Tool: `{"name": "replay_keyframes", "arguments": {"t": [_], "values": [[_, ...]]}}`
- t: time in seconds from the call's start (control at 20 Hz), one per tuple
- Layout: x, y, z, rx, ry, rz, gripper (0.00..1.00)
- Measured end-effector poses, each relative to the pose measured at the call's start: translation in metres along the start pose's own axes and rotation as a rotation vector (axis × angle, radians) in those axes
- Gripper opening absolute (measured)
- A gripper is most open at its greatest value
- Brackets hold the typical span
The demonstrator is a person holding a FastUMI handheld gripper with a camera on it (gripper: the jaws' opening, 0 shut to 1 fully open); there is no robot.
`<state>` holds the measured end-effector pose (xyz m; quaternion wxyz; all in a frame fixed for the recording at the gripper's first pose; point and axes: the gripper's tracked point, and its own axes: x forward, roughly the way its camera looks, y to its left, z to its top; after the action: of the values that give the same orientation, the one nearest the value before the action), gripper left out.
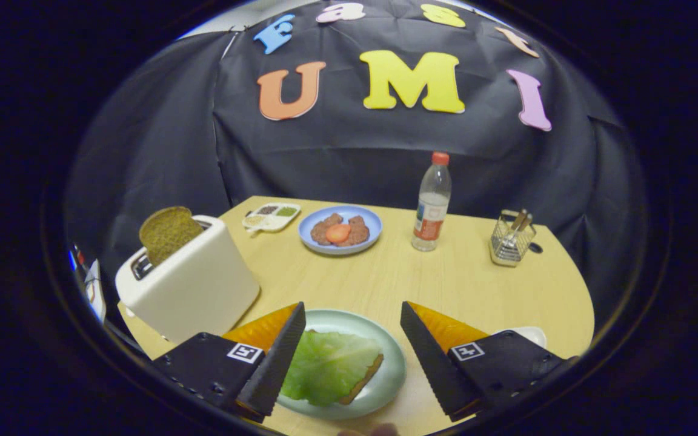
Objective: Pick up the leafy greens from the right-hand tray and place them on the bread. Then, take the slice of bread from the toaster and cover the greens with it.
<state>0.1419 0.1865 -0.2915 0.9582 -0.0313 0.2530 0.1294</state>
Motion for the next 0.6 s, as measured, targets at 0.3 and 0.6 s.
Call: {"name": "replay_keyframes", "arguments": {"t": [0.3, 0.6], "values": [[-0.051, 0.121, 0.064, 0.065, -0.074, 0.057, 0.96], [-0.034, 0.221, 0.071, 0.051, -0.061, 0.046, 0.97]]}}
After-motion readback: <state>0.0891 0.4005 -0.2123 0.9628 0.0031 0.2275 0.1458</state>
